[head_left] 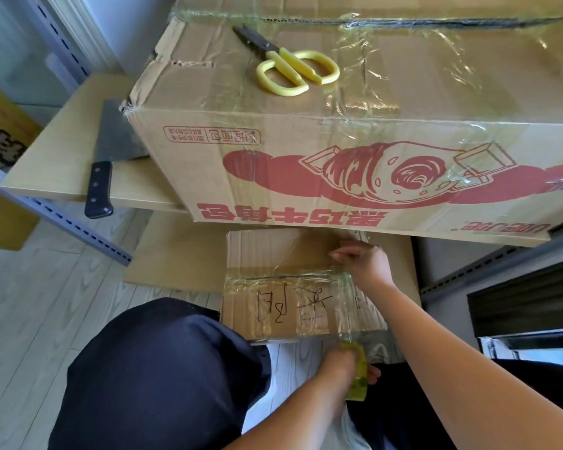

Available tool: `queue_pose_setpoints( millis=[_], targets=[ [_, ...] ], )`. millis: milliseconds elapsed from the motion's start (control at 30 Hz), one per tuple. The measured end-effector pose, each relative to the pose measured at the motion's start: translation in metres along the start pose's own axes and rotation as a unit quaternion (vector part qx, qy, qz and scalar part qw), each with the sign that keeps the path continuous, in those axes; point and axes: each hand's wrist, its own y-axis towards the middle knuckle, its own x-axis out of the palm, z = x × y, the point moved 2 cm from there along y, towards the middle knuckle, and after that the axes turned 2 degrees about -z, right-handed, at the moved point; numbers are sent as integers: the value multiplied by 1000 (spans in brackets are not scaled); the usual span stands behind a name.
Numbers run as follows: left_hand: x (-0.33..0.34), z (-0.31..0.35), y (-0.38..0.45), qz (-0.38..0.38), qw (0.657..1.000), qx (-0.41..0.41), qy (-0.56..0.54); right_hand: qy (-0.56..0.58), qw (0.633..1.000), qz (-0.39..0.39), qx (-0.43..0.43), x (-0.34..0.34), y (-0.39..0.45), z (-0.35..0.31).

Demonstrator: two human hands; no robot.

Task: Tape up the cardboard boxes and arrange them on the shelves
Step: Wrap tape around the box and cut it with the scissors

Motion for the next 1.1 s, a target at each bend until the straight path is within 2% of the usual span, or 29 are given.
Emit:
queue_pose_setpoints(
  millis=[267, 467, 700, 833, 900, 967, 1033, 1100],
  targets=[
    [-5, -5, 15, 4, 999, 40, -20, -100, 995, 22, 18, 9, 5, 3],
    [-5, -1, 21, -11, 999, 45, 0, -70, 996, 47, -7, 9, 7, 10],
    [-8, -6, 28, -17, 999, 37, 0, -99, 992, 71, -43, 13, 2, 9],
    [-11, -12, 30, -28, 999, 44, -7, -136, 990, 22, 12, 8, 10, 9],
    [-11, -10, 33, -28, 998, 46, -14, -218, 976, -11, -5, 4, 12, 5],
    [-12, -7, 34, -31, 999, 40, -13, -297, 953, -24, -60, -1, 6, 0],
    [-12, -5, 30, -20, 999, 33, 3, -341, 933, -38, -108, -2, -6, -2],
    [-15, -5, 30, -21, 999, 38, 4, -384, 907, -83, -149, 9, -20, 4]
  ],
)
